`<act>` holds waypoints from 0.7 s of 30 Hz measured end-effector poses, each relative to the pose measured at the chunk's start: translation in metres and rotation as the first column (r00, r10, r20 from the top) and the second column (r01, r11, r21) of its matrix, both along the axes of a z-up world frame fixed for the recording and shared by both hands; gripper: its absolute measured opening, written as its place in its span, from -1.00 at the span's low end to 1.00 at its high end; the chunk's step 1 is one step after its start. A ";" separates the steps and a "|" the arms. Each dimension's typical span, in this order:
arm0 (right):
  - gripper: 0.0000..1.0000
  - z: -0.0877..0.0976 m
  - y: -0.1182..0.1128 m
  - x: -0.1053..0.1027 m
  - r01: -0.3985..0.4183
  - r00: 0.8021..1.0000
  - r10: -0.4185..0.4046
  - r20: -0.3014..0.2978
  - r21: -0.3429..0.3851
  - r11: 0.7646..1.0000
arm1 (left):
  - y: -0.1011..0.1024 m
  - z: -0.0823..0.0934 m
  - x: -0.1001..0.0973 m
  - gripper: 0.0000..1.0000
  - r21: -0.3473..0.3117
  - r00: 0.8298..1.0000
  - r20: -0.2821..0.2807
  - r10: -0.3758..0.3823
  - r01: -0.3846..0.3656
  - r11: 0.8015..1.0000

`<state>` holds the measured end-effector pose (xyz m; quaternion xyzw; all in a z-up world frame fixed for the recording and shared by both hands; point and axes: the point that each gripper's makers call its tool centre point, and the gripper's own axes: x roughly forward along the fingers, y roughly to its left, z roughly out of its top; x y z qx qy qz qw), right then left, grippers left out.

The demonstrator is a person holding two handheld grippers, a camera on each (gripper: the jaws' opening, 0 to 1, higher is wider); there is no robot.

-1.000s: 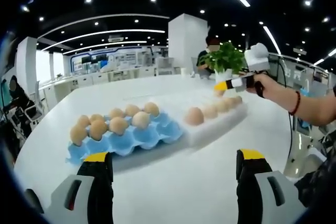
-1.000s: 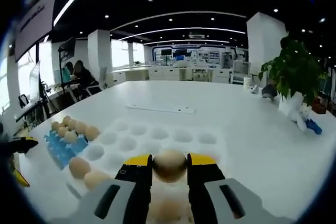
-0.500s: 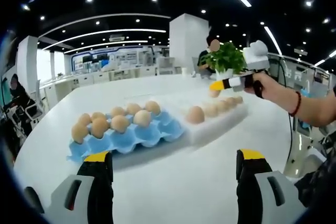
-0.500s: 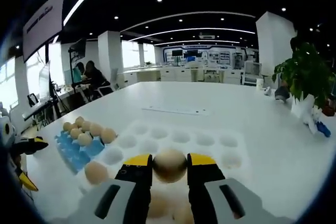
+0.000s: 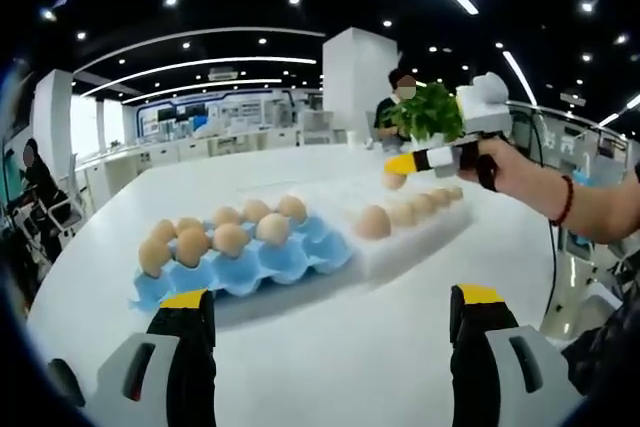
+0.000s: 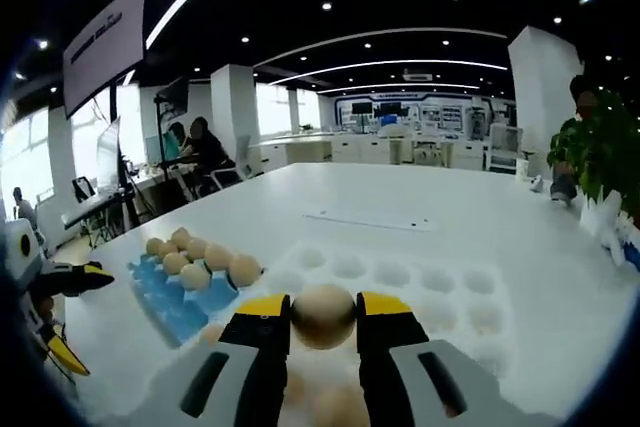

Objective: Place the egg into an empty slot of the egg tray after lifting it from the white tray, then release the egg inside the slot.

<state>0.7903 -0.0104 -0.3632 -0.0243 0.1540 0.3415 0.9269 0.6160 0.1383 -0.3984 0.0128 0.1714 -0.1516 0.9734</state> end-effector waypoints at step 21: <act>-0.46 0.001 0.070 -0.025 -0.163 0.987 0.163 -0.008 0.057 0.985 | 0.001 0.005 -0.004 0.99 0.009 1.000 0.003 -0.004 0.004 1.000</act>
